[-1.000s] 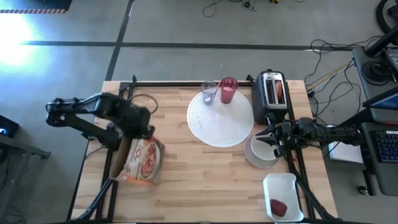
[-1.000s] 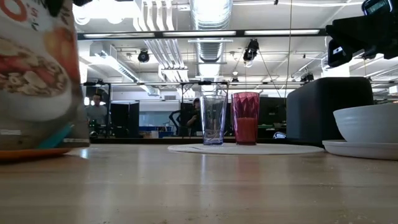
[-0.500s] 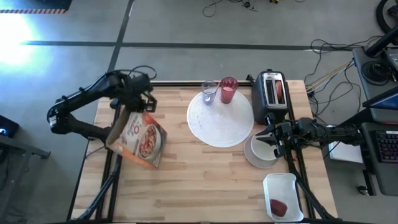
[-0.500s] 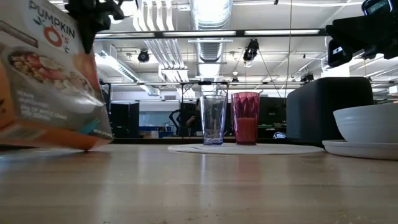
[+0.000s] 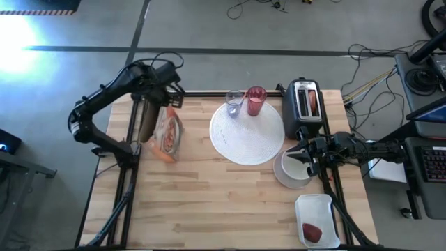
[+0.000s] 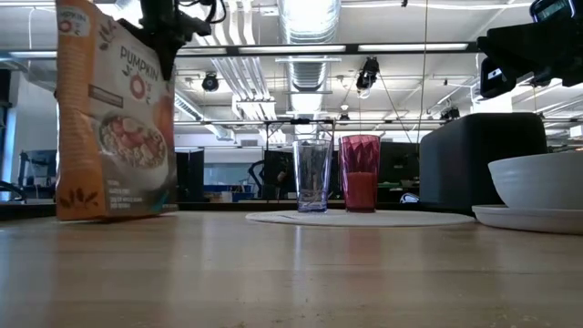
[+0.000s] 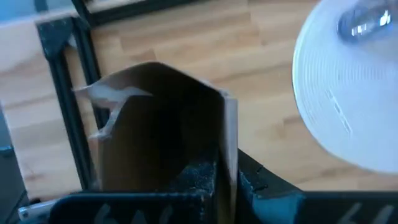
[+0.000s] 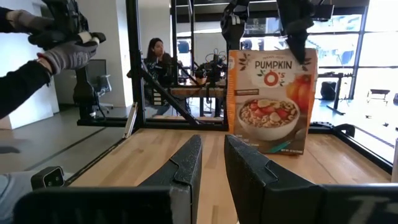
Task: Arrange a breakfast setting
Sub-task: Move the orange cereal box to the top left of the table
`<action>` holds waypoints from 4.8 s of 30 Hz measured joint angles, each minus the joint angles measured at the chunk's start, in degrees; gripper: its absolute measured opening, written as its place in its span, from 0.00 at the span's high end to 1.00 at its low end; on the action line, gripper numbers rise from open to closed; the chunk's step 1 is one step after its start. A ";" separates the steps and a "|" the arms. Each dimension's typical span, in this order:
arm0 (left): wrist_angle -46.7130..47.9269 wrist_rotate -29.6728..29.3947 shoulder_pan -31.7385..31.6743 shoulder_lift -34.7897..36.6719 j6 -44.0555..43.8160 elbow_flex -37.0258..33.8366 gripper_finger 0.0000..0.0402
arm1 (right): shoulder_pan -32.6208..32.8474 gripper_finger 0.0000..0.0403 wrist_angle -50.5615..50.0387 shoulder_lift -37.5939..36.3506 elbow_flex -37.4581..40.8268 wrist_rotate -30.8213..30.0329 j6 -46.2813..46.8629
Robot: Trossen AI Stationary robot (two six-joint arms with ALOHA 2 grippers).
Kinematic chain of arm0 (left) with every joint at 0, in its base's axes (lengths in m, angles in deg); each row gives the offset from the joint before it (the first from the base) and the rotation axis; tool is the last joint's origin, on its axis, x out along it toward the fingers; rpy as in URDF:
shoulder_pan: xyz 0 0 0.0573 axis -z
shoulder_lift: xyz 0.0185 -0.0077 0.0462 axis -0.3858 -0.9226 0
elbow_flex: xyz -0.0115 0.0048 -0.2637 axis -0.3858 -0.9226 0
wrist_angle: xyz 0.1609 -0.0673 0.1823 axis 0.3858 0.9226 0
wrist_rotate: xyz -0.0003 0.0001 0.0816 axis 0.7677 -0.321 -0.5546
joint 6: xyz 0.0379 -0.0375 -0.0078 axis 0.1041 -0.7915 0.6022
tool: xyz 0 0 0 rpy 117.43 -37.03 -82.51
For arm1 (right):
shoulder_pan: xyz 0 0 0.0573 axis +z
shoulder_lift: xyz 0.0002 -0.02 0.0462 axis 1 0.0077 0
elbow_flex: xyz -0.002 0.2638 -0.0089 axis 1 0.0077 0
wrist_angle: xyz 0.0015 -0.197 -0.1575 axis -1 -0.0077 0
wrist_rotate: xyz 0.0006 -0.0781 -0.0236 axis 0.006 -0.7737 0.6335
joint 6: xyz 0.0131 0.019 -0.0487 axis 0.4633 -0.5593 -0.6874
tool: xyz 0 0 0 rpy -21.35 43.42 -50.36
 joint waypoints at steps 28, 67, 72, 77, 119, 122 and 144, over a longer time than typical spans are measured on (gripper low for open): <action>0.05 1.00 5.62 5.16 -5.16 1.13 1.00 | 0.02 0.85 0.02 0.00 0.00 -0.02 0.00; 0.03 -22.88 53.25 14.14 -24.41 0.03 1.00 | 0.01 0.85 0.01 0.00 0.00 -0.02 0.00; 0.01 -29.82 64.52 10.24 -32.11 -0.09 1.00 | 0.02 0.85 0.02 -0.02 0.00 0.00 0.00; -0.05 -31.20 71.42 4.92 -40.37 -0.11 1.00 | 0.02 0.85 0.00 -0.02 0.00 0.00 0.00; -0.39 -6.47 81.61 -12.70 -85.79 -20.10 0.42 | 0.01 0.85 0.01 -0.01 0.00 -0.02 0.00; -0.03 -7.49 81.61 -15.31 -86.86 -19.68 0.31 | 0.00 0.85 0.00 0.00 0.00 -0.02 0.00; 0.01 -17.38 82.12 -21.49 -93.79 -29.91 0.18 | 0.01 0.85 0.02 -0.02 0.00 -0.01 0.00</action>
